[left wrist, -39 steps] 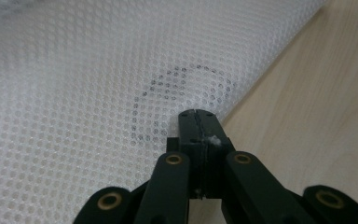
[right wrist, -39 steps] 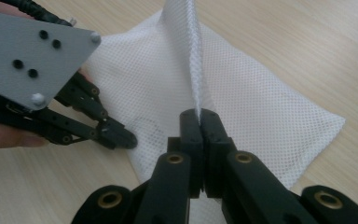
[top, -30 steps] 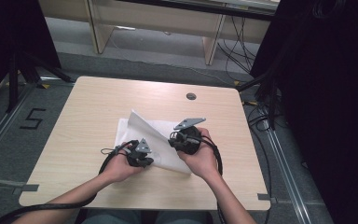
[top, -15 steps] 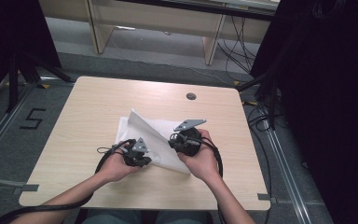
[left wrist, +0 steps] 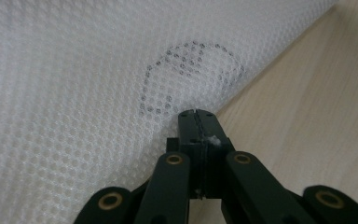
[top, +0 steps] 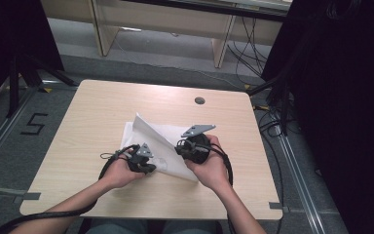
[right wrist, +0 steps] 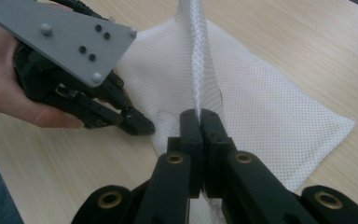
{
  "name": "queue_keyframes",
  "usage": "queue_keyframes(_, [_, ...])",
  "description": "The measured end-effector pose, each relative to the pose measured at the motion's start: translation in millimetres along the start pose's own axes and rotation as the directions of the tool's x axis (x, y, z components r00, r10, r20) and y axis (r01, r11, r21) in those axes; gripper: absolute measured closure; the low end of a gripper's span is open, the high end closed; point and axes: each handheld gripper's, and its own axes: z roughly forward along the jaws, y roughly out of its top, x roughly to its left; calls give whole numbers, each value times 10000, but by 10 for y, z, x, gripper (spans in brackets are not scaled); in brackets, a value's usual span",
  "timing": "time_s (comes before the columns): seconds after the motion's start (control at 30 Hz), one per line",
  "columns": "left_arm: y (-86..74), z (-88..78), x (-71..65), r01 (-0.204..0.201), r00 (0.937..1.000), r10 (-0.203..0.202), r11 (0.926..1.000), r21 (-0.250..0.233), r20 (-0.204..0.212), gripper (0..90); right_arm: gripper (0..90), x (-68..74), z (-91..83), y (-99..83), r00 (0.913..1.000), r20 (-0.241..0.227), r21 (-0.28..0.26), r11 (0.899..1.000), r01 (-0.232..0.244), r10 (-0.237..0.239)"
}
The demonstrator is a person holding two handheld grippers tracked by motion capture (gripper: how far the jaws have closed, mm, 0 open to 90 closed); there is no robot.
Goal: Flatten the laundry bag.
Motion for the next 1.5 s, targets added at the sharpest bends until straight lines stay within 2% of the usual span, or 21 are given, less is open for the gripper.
queue_keyframes(0.07, [-3, 39, -11, 325, 9995, -325, 9992, -212, -15, 893, 900, 23, -19, 8, 9998, -48, 48, 9998, -193, 194])
queue_keyframes(0.1, [0, 32, 3, 204, 9998, -204, 9998, -44, -12, 893, 900, 27, -11, 8, 9999, 38, -134, 9999, -103, 104])
queue_keyframes(0.13, [4, 53, -12, 473, 9987, -479, 9984, -311, -176, 893, 900, 24, -13, 10, 10000, 63, -164, 9999, 44, -43])
queue_keyframes(0.2, [10, 53, 7, 309, 9993, -315, 9991, -287, -204, 892, 900, 38, -29, 20, 10000, 45, -196, 9998, 24, -23])
queue_keyframes(0.23, [9, 67, -4, 572, 9980, -582, 9975, -405, -254, 892, 900, 48, -34, 22, 10000, 25, -194, 9998, -74, 74])
queue_keyframes(0.37, [5, 65, 17, 473, 9982, -488, 9980, -417, -347, 891, 900, 84, -59, 41, 9999, -39, -233, 9997, -94, 93])
queue_keyframes(0.5, [6, 40, 18, 622, 9975, -635, 9971, -440, -302, 891, 900, 90, -77, 56, 9995, -176, -121, 9996, 251, -253])
queue_keyframes(0.63, [1, -157, 59, 210, 9995, -218, 9993, -315, -246, 891, 900, 108, -73, 37, 9989, -281, -185, 9992, 365, -370])
queue_keyframes(0.67, [-9, -191, 45, 530, 9978, -556, 9961, -700, -358, 891, 900, 106, -95, 32, 9983, -432, 49, 9993, 381, -379])
queue_keyframes(0.73, [-46, -332, 73, 622, 9971, -660, 9934, -966, -371, 891, 900, 115, -90, 10, 9983, -460, -79, 9993, 359, -363])
queue_keyframes(0.87, [-214, -665, 196, 975, 9906, -1097, 9853, -1401, -820, 891, 900, 119, -110, -12, 9976, -548, -107, 9991, 408, -413])
queue_keyframes(1.0, [-454, -841, 292, 1405, 9802, -1567, 9812, -1322, -1208, 890, 900, 145, -120, -29, 9967, -663, -50, 9989, 474, -476])
queue_keyframes(1.07, [-522, -879, 330, 1604, 9742, -1786, 9780, -1333, -1380, 889, 900, 149, -151, -35, 9945, -821, 24, 9979, 648, -644])
queue_keyframes(1.1, [-548, -913, 361, 1535, 9751, -1707, 9803, -1245, -1414, 888, 900, 157, -159, -37, 9948, -795, 68, 9979, 646, -639])
queue_keyframes(1.13, [-565, -930, 378, 1708, 9699, -1912, 9755, -1383, -1506, 887, 900, 164, -167, -44, 9944, -807, 11, 9976, 685, -682])
queue_keyframes(1.17, [-576, -965, 415, 1621, 9705, -1819, 9781, -1306, -1579, 887, 900, 180, -169, -54, 9944, -828, -64, 9978, 655, -658])
queue_keyframes(1.23, [-584, -997, 449, 1994, 9596, -2266, 9658, -1654, -1665, 884, 900, 208, -187, -75, 9944, -827, 38, 9978, 667, -662])
queue_keyframes(1.3, [-587, -1040, 478, 2040, 9563, -2350, 9625, -1788, -1741, 882, 900, 236, -201, -95, 9952, -820, 193, 9983, 558, -540])
queue_keyframes(1.37, [-605, -1087, 503, 1928, 9574, -2226, 9670, -1667, -1838, 878, 900, 269, -191, -123, 9937, -894, 16, 9977, 684, -680])
queue_keyframes(1.4, [-618, -1099, 510, 1907, 9555, -2225, 9668, -1700, -1937, 877, 900, 279, -210, -126, 9936, -947, 237, 9976, 645, -619])
queue_keyframes(1.5, [-678, -1118, 524, 2014, 9516, -2326, 9657, -1637, -2011, 871, 900, 317, -192, -165, 9903, -1007, 27, 9953, 970, -962])
